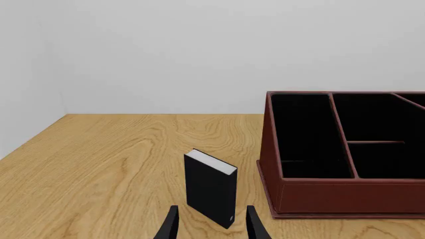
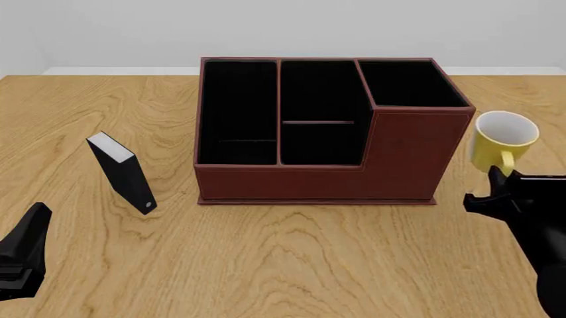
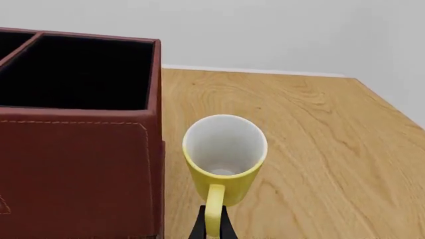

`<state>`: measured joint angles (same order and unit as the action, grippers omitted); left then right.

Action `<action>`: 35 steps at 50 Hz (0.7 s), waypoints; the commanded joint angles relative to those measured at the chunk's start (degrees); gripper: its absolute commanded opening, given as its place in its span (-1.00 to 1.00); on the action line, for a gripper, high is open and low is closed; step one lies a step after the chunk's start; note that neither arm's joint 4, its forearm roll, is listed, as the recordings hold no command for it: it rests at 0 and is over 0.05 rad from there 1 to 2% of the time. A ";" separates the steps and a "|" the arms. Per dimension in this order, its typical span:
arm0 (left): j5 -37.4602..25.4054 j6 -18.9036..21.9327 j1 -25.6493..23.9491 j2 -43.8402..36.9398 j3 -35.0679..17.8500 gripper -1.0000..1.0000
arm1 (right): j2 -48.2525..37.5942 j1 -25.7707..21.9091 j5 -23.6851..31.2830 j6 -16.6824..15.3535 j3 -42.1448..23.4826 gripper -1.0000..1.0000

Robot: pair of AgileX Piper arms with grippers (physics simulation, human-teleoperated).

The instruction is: Pick up the yellow and white mug and place it to the right of the caddy.

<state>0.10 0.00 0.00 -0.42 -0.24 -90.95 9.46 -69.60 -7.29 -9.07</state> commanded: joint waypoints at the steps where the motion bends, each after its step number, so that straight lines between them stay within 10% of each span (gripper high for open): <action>1: 0.00 0.00 0.00 0.00 0.00 1.00 | -0.49 0.19 -0.23 0.60 -0.23 -1.00; 35: 0.00 0.00 0.00 0.00 0.00 1.00 | -3.53 0.60 -0.29 0.90 -1.38 -1.00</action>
<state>0.10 0.00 0.00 -0.42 -0.24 -93.82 9.92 -69.80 -7.01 -9.98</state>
